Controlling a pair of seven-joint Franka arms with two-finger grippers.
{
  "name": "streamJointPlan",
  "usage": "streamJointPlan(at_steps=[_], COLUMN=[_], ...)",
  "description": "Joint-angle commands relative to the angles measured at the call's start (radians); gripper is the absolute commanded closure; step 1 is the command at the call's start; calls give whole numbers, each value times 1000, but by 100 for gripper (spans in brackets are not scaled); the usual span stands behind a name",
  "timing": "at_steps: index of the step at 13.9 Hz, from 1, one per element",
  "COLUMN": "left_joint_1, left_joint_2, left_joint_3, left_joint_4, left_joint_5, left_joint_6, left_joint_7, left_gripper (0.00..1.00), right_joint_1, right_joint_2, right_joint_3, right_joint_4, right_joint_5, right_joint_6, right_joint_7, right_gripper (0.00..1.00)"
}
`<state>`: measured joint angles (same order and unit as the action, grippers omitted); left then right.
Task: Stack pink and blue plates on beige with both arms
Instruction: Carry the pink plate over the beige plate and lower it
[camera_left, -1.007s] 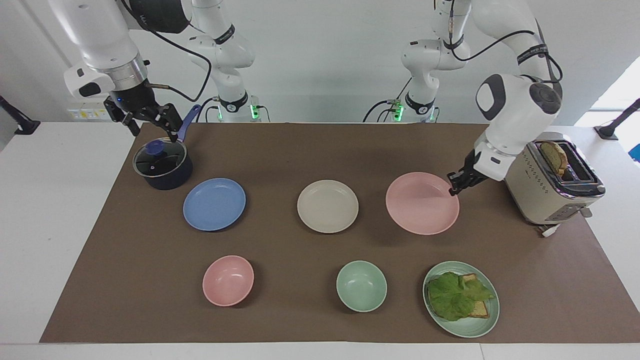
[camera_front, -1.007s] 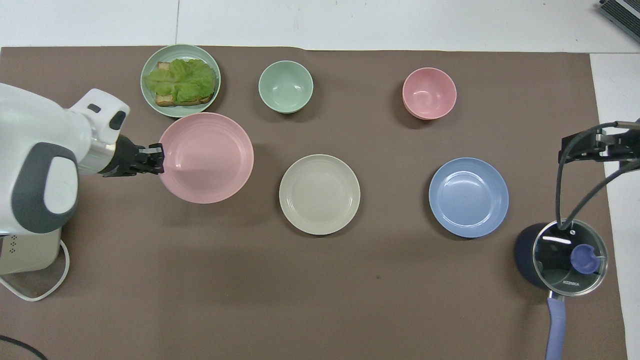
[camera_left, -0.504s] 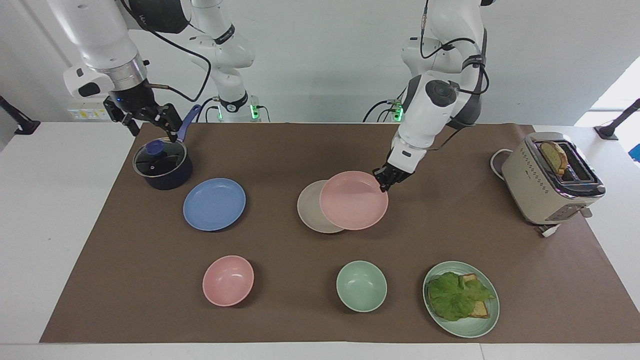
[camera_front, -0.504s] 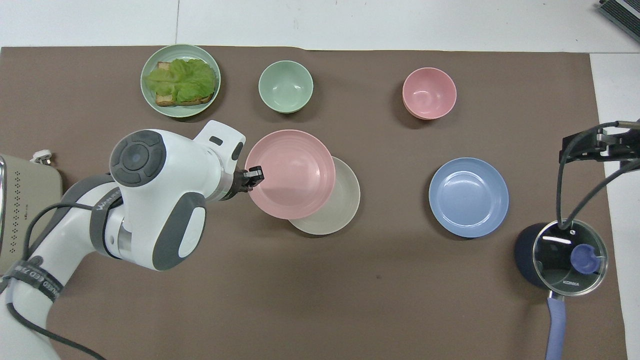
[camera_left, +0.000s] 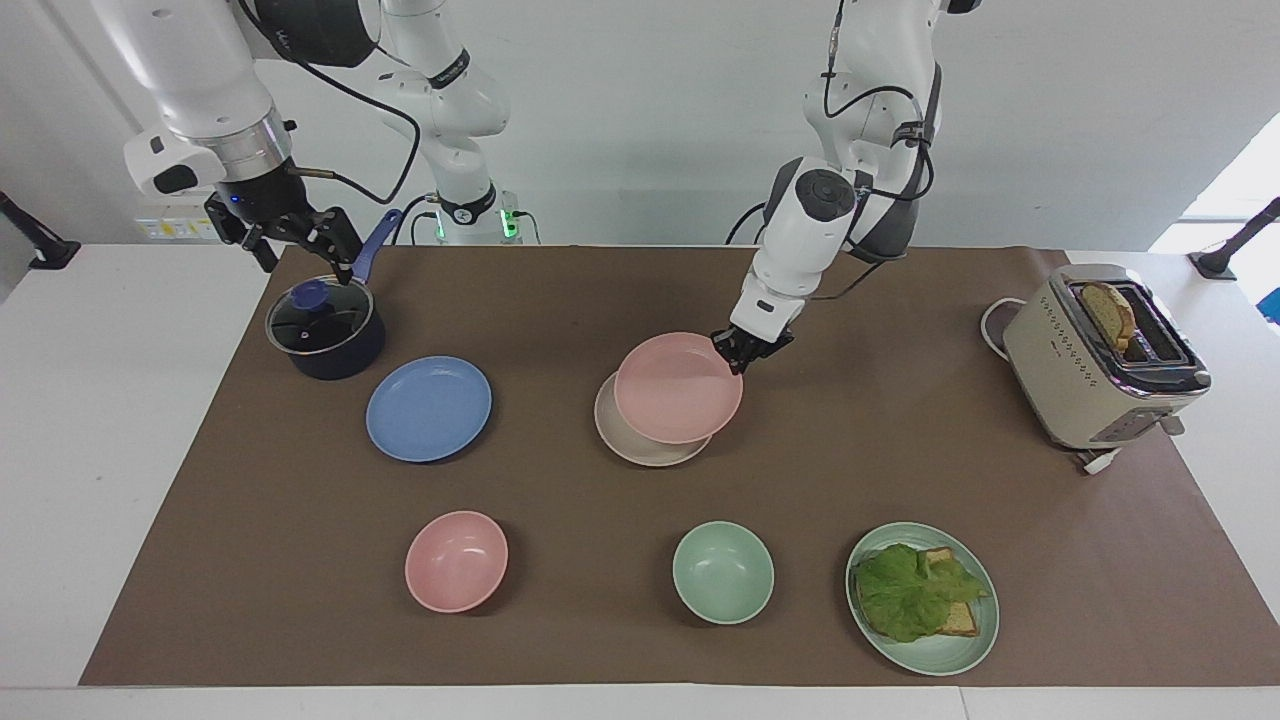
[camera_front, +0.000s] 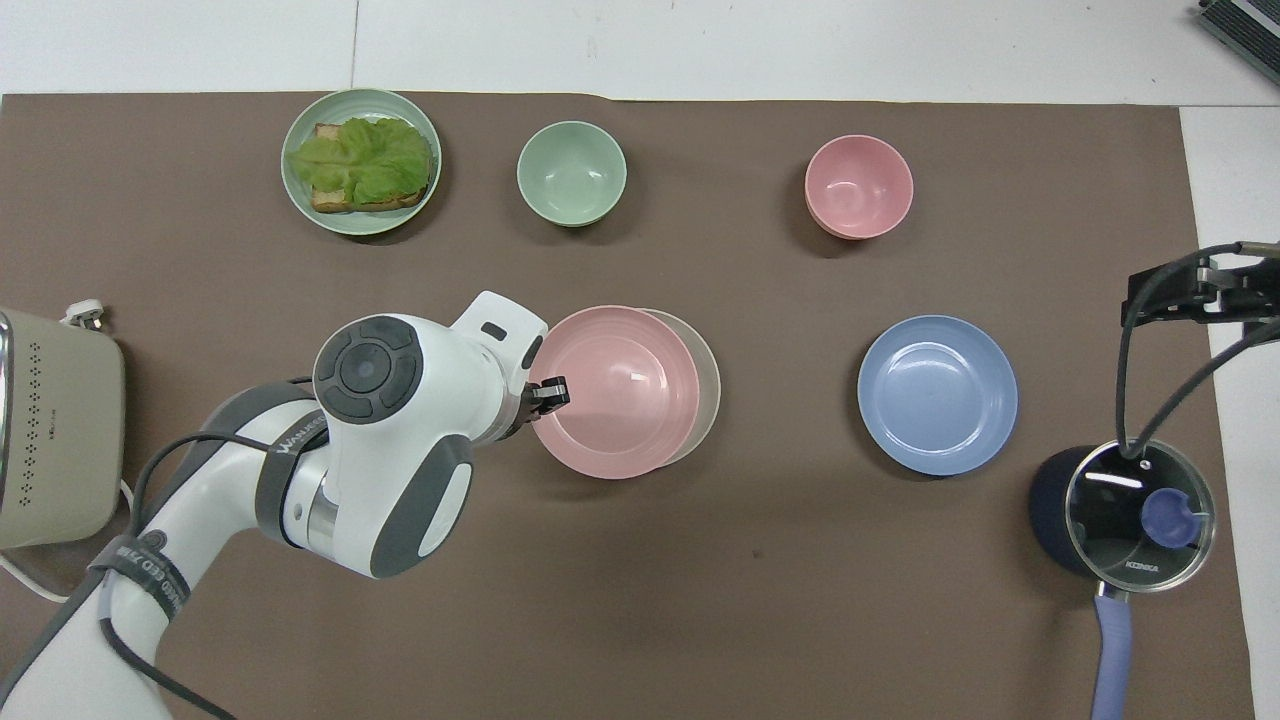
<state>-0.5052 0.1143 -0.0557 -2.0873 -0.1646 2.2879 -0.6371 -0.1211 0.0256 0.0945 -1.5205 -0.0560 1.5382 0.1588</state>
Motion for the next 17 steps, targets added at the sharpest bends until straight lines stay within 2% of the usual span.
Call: streamJointPlan(at_steps=[1,7,10,17], left_joint_1=[-33,-35,-39,-45], left_joint_2=[-24,2,19,35], left_joint_3=[19,22,20,20], left_joint_4=[-62,-63,-63,-40], left_joint_5=[27,31,91,106], left_joint_6=[70,111,142,142], left_joint_7=[-27,-80,-159,-209], left_gripper=[100,100,100,99], right_joint_1=[-20,-23,-23,-28], right_joint_2=[7,7,7,8], right_joint_3=[5,5,5,5], right_joint_4=[8,7,7,8], right_joint_5=[-1,-1,-1,-2], right_joint_6=[8,8,8,10], right_joint_7=[-30,-30,-28,-28], right_gripper=[0,0,0,0])
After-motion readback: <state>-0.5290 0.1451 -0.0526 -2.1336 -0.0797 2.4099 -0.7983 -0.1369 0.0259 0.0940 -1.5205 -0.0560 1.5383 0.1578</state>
